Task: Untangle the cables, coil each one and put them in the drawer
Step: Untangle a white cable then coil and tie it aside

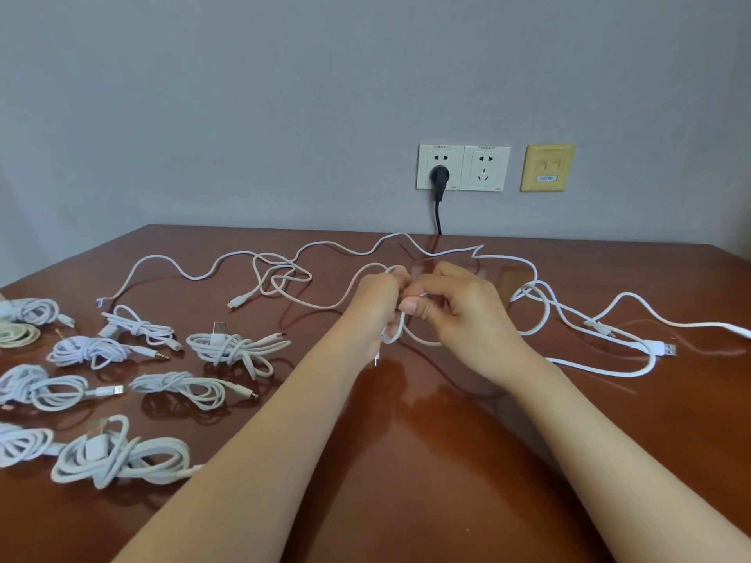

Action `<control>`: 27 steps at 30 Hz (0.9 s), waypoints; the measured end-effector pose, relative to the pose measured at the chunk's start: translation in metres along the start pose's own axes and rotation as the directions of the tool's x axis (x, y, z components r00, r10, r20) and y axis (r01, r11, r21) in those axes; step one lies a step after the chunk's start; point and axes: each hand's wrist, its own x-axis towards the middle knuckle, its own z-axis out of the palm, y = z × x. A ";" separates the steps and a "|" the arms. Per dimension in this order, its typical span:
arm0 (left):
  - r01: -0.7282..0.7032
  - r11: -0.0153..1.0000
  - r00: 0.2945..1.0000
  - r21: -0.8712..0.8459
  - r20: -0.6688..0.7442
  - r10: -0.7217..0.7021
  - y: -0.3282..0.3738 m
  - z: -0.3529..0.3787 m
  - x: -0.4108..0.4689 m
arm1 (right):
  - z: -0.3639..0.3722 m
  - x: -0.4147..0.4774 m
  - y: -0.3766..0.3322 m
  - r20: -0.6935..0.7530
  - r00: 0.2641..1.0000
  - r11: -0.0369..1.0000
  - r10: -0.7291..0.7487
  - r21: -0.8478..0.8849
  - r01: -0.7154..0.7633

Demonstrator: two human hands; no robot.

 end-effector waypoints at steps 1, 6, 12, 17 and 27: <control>0.034 0.999 0.999 -0.001 0.012 -0.034 0.001 0.002 -0.001 | 0.000 0.000 0.000 -0.005 1.000 1.000 0.006 0.016 -0.006; 0.072 0.997 0.993 0.006 0.092 -0.072 -0.002 0.004 -0.003 | 0.000 0.001 -0.004 -0.008 0.997 0.992 0.079 0.095 -0.078; -0.099 0.987 0.975 0.124 0.211 0.071 -0.010 0.014 -0.009 | -0.005 -0.002 -0.002 0.080 0.973 0.970 0.216 0.098 -0.224; -0.219 0.928 0.923 0.300 0.372 0.097 -0.019 0.005 -0.006 | -0.012 -0.001 0.002 0.096 0.946 0.945 0.308 0.080 -0.316; -0.307 0.881 0.878 0.359 0.463 0.117 -0.024 0.004 -0.005 | -0.016 0.000 0.015 0.228 0.899 0.904 0.373 0.128 -0.408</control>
